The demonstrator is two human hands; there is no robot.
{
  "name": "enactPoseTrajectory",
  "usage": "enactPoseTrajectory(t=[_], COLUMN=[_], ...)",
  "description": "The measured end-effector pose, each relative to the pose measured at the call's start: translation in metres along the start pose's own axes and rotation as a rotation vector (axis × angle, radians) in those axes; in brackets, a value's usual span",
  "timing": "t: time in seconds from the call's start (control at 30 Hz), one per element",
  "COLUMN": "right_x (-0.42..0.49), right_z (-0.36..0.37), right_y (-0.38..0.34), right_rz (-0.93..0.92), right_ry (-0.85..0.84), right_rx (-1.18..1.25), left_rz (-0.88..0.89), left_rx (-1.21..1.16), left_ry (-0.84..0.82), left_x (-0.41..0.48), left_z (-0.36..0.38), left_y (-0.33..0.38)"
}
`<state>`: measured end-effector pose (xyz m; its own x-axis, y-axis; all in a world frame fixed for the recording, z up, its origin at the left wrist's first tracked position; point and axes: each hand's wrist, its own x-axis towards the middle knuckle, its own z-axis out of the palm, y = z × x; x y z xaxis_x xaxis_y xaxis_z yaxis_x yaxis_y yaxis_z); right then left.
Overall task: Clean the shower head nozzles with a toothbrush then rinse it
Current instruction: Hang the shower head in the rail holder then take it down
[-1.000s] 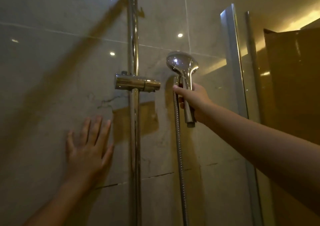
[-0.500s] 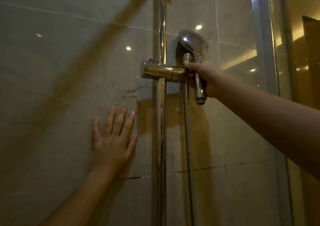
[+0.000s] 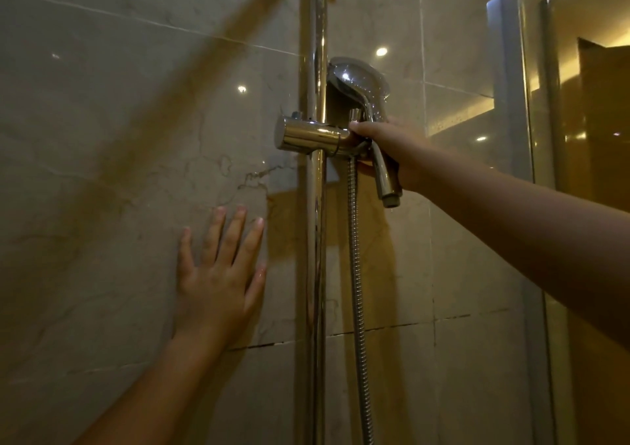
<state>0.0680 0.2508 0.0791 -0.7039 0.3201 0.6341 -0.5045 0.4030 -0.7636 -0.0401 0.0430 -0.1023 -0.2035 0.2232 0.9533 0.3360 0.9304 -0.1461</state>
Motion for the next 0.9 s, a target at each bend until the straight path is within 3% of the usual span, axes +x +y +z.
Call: enactPoseTrajectory(t=[0.9], right_x=[-0.024], right_z=[-0.005], right_y=[0.018], right_rz=[-0.052], right_ry=[-0.074], right_rx=[0.007], left_rz=[0.007], left_rx=[-0.05], left_ry=[-0.005], left_x=[-0.001], left_z=[-0.003], left_y=[0.0])
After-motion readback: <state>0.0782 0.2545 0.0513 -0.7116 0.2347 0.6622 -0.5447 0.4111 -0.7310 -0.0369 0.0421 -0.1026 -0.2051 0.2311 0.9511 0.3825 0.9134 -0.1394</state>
